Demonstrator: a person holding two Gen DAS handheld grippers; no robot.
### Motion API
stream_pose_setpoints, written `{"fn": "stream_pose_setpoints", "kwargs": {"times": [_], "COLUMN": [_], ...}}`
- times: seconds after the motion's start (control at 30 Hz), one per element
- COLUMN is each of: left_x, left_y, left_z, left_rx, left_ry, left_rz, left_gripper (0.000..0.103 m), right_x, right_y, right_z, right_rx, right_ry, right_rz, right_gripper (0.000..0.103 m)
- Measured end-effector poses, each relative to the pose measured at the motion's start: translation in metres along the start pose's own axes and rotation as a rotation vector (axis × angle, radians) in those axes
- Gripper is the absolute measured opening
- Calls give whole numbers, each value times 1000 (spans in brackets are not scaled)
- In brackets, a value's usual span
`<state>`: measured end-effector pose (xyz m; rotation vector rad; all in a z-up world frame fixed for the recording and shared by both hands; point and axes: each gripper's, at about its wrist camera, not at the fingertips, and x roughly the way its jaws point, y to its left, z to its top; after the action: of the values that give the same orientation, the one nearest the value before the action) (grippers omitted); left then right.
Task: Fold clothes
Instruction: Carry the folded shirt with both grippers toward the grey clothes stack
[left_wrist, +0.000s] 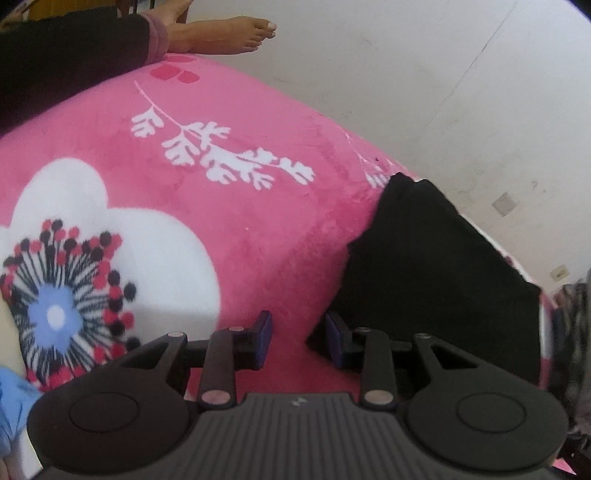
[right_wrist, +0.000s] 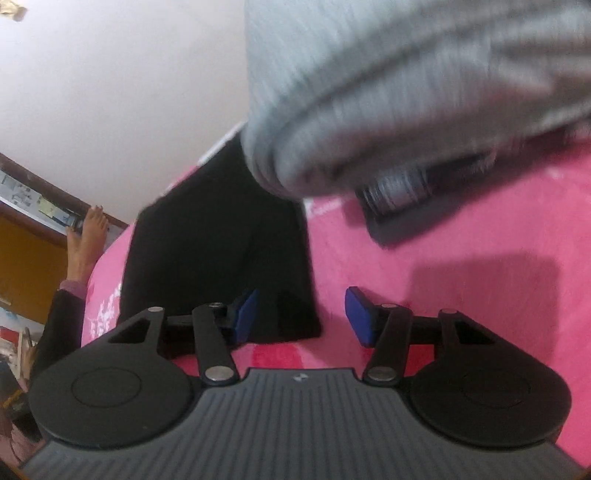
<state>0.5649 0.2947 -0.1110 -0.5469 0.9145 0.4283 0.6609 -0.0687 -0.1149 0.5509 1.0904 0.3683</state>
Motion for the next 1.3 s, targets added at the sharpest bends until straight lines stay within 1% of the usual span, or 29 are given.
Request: {"fn": "stream_pose_setpoints", "kwargs": {"times": [0.1, 0.2, 0.23, 0.33, 0.37, 0.4, 0.43, 0.57, 0.77, 0.83, 0.9, 0.97, 1.07, 1.1, 1.13, 1.2, 1.27, 1.3], "left_x": [3, 4, 5, 7, 8, 9, 10, 12, 15, 15, 16, 15, 12, 9, 6, -6, -23, -31], "left_y": [-8, -15, -16, -21, -23, -26, -29, -36, -40, -40, -40, -40, -35, -31, -28, -21, -22, -25], "left_z": [1, 1, 1, -2, -3, -5, -6, -7, -8, -8, -9, -9, -9, -9, -8, -6, -4, -3], "left_rx": [35, 54, 58, 80, 92, 109, 125, 137, 144, 150, 159, 171, 170, 159, 147, 122, 130, 145], "left_ry": [-1, -5, -8, -18, -21, -25, -28, -29, -30, -32, -34, -38, -45, -47, -49, -79, -156, -203], "left_rz": [53, 87, 96, 126, 141, 164, 186, 227, 250, 253, 252, 249, 211, 195, 179, 171, 188, 196], "left_gripper": [33, 33, 33, 33, 32, 32, 31, 31, 31, 31, 31, 31, 32, 34, 37, 42, 42, 42], "right_x": [6, 5, 5, 5, 5, 4, 4, 3, -13, -5, 4, 5, 3, 1, -2, -9, -20, -26], "right_y": [-5, -11, -13, -12, -11, -11, -11, -8, 8, -1, -5, -4, -1, -1, -1, -1, 8, 17], "right_z": [-2, -2, -3, -6, -7, -8, -9, -12, -6, -8, -11, -13, -14, -14, -14, -16, -21, -25], "right_rx": [42, 104, 124, 126, 127, 128, 129, 128, 23, 2, -3, -15, -49, -59, -67, -104, -215, -307], "right_ry": [8, 27, 35, 34, 34, 34, 33, 31, 3, 14, 16, 9, 13, 15, 16, 11, -24, -66], "right_rz": [3, 30, 37, 36, 36, 36, 35, 31, -42, -84, -111, -121, -130, -129, -129, -149, -218, -249], "right_gripper": [41, 37, 37, 36, 30, 14, 7, 4, 4, 4, 4, 4, 5, 8, 9, 9, 10, 11]}}
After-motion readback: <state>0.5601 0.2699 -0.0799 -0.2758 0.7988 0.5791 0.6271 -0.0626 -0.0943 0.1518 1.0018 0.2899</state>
